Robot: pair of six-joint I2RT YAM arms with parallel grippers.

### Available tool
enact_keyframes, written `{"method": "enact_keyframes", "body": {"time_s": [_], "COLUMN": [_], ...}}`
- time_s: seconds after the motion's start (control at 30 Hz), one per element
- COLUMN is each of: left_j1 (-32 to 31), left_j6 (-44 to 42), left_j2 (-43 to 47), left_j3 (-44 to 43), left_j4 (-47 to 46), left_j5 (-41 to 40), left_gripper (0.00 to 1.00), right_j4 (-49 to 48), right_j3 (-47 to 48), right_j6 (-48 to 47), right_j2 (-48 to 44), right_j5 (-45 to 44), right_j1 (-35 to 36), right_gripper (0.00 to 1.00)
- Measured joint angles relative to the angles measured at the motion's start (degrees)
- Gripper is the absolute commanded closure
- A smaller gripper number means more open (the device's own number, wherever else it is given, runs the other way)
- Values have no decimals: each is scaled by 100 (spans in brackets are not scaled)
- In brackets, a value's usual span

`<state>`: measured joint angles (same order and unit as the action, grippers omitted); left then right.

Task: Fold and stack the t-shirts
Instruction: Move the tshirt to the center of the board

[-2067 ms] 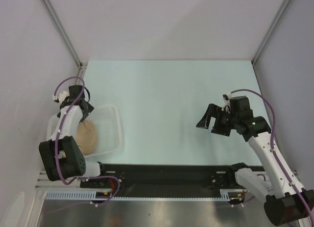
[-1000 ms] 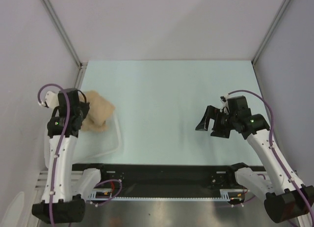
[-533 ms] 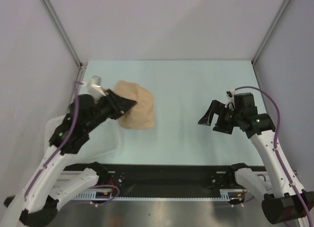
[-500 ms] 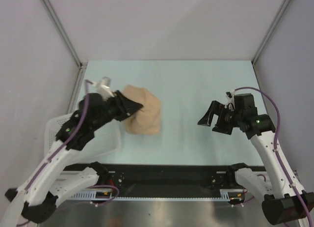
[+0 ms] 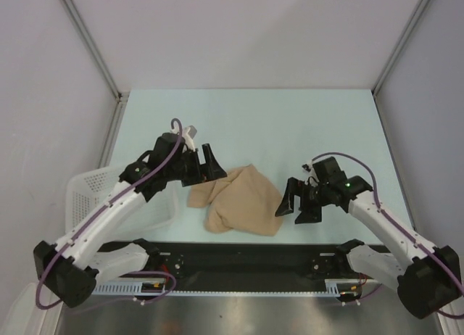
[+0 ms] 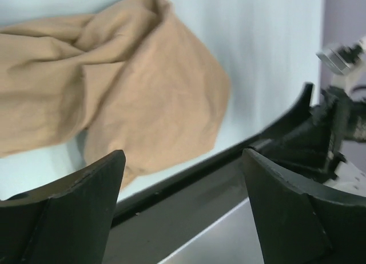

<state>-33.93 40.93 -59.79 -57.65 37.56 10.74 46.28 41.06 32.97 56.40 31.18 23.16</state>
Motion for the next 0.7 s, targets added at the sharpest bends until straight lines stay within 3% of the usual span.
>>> {"method": "enact_keyframes", "body": {"time_s": [0.1,0.2,0.4,0.47,0.5,0.53,0.6,0.67,0.7], "left_j1": [474,570,476,446,435,426,420,422,420], "left_j6": [-138,-219,-369,-382,-385,-380,-420,-474,-496], "left_j2": [-542,-1368,-2524,-2852,-2968,-3077,-3206,-3226,-3226], "left_j3": [455,778,769,695,682,680,675,671,669], "left_j4": [-302,-380,-474,-570,-623,-704,-793,-903,-968], "left_j5": [275,238,-125,-168,-164,-153,-109,-31,33], "left_gripper": [0,0,11,19,28,34,56,67,81], "right_j4": [-203,-492,-885,-927,-970,-1008,-1099,-1110,-1134], "right_j3": [-190,-221,334,660,802,909,1093,1224,1255], "right_j6": [122,177,111,0,-81,-160,-321,-435,-479], "right_j2": [498,1126,2514,2815,2953,3064,3331,3600,3720], "right_j5": [-85,-254,-702,-780,-780,-767,-671,-575,-522], "right_j1": [245,356,319,223,146,72,-35,-42,4], "right_gripper": [9,10,19,21,22,32,40,54,59]}}
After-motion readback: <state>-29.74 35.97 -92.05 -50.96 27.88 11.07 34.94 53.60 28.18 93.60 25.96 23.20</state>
